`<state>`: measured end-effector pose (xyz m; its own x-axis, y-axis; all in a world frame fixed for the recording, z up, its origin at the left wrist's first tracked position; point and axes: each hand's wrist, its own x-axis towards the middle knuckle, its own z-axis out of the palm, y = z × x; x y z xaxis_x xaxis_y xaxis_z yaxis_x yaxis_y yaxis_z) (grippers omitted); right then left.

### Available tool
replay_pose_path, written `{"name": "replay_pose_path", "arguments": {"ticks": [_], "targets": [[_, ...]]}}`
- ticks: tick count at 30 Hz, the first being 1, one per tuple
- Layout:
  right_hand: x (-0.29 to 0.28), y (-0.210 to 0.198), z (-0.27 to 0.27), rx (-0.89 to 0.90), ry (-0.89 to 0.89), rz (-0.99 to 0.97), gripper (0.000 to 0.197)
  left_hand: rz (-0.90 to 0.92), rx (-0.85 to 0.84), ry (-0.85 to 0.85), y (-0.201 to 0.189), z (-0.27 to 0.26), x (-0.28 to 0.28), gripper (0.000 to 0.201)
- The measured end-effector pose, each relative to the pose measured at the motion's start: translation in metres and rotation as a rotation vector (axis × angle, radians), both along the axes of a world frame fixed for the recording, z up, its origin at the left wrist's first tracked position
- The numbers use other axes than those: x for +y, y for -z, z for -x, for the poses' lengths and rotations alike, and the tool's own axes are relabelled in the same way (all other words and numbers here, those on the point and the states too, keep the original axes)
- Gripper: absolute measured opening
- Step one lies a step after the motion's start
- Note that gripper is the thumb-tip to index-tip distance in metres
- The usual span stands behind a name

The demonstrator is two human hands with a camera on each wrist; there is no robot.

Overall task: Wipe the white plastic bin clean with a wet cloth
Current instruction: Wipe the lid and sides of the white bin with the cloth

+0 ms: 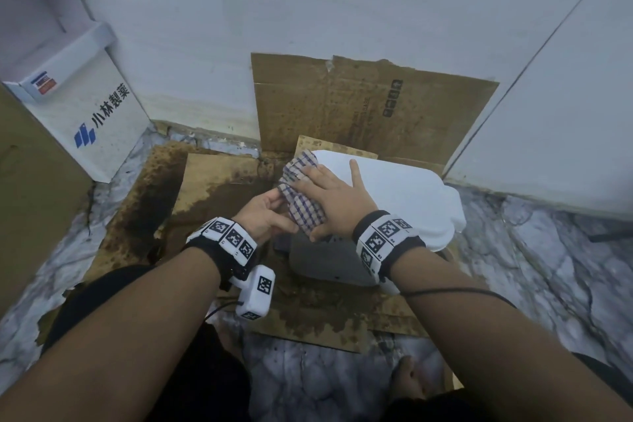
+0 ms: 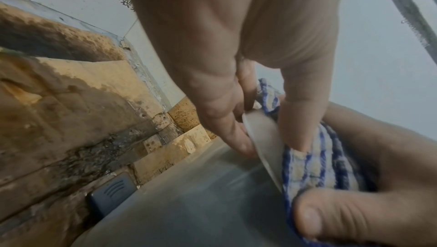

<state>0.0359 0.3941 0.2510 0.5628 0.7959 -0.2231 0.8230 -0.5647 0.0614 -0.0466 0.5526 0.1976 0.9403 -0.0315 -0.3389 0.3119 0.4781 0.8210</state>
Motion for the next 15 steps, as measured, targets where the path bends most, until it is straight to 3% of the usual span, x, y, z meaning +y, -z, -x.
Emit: {"name": "replay_pose_path", "arguments": {"ticks": [3,10,15], "targets": [[-0.011,0.002,0.005,0.012,0.025,-0.034,0.096,-0.03,0.003,-0.016,0.004,0.0,0.001,0.07],[-0.05,-0.007,0.001,0.073,0.154,-0.122,0.069,-0.049,-0.007,0.015,0.003,-0.002,-0.001,0.078],[-0.084,-0.007,-0.002,0.081,0.251,-0.152,0.062,-0.013,0.044,-0.054,0.002,-0.004,-0.004,0.075]]}}
